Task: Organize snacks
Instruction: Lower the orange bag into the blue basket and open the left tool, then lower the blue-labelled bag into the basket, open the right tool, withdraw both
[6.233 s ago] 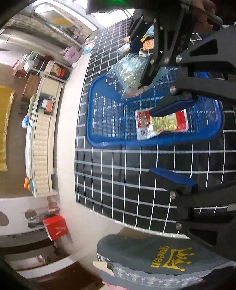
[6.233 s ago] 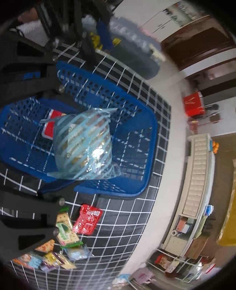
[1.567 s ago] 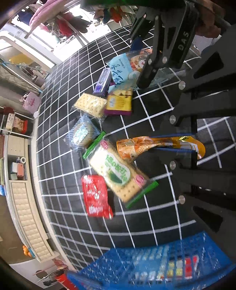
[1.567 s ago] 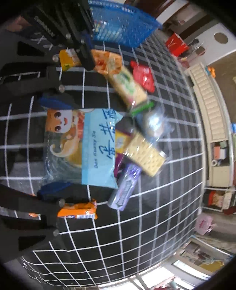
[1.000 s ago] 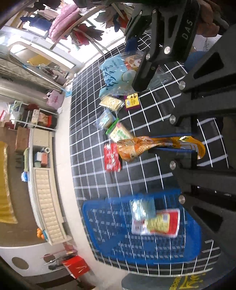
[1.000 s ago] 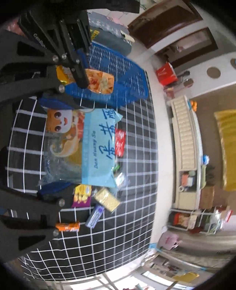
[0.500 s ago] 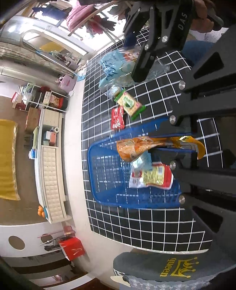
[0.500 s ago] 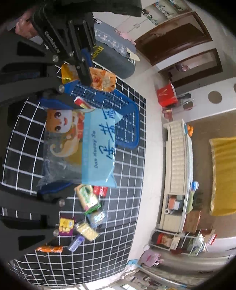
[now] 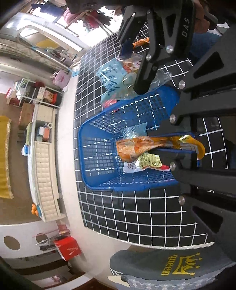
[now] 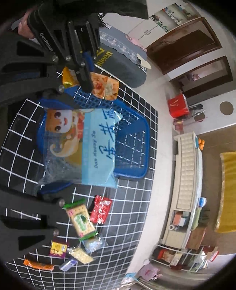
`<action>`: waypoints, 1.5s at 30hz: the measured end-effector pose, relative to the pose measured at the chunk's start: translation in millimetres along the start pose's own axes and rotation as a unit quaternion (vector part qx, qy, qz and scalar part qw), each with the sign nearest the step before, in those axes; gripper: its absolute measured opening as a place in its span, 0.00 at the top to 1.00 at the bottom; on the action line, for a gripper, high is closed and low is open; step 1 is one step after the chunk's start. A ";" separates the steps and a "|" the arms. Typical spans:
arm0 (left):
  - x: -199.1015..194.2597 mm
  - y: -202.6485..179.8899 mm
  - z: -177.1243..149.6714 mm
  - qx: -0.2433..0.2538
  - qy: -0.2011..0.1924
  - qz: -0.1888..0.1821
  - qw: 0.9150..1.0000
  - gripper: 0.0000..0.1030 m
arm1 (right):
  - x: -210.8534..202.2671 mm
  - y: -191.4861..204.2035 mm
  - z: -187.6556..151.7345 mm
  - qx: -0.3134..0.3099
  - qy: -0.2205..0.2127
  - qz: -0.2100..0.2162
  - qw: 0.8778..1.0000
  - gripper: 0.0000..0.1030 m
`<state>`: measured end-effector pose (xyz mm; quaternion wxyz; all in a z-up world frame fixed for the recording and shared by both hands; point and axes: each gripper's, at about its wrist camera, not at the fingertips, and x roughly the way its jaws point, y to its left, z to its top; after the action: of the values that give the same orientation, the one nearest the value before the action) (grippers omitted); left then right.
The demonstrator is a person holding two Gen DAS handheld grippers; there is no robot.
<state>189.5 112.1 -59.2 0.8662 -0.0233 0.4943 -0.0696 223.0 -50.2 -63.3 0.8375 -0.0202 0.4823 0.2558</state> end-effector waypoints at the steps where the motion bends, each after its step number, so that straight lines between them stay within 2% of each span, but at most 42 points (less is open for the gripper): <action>1: 5.5 0.2 1.5 -0.001 0.006 -0.005 1.000 0.90 | 3.2 -2.2 -0.5 0.003 0.003 -0.001 1.000 0.32; 4: 24.6 -2.3 4.5 -0.001 0.029 -0.018 0.999 0.87 | 8.6 -11.4 -1.7 0.017 0.010 -0.009 1.000 0.32; 8: 54.5 -1.9 7.3 -0.028 0.061 -0.050 0.997 0.82 | 15.9 -23.1 -5.4 0.023 0.017 -0.019 0.999 0.32; 10: 64.6 -6.7 8.0 -0.027 0.069 -0.051 0.996 0.66 | 18.1 -26.9 -7.0 0.025 0.019 -0.023 0.999 0.32; 12: 71.4 -13.9 7.4 -0.017 0.074 -0.057 0.995 0.55 | 19.6 -32.0 -8.6 0.030 0.022 -0.025 0.999 0.32; 15: 81.1 -21.5 6.4 -0.001 0.090 -0.056 0.994 0.46 | 20.4 -38.0 -9.7 0.037 0.024 -0.025 0.999 0.32; 22: 70.8 -17.3 5.6 -0.008 0.076 -0.046 0.996 0.46 | 17.5 -37.1 -12.2 0.036 0.024 -0.021 0.999 0.32; 29: 36.8 2.5 4.7 -0.018 0.036 -0.025 0.999 0.46 | 16.1 -19.3 -4.9 0.018 0.021 -0.013 1.000 0.32; 31: 31.0 14.5 5.0 -0.033 0.027 -0.028 0.999 0.46 | 18.8 -10.9 -1.2 0.010 0.022 -0.010 1.000 0.32; 36: 23.4 36.9 2.5 -0.049 0.018 -0.009 0.999 0.46 | 32.6 8.6 8.1 -0.008 0.033 -0.019 0.999 0.31; 39: 22.5 47.6 0.1 -0.053 0.017 0.017 0.998 0.46 | 43.0 15.5 11.0 -0.019 0.046 -0.009 0.999 0.31; 45: 22.1 60.8 -3.2 -0.062 0.014 0.028 0.998 0.46 | 60.7 26.4 10.1 -0.038 0.057 -0.014 0.998 0.30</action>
<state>203.8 169.2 -86.3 0.8576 -0.0620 0.5103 -0.0148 243.7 0.4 -102.0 0.8108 -0.0730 0.5188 0.2608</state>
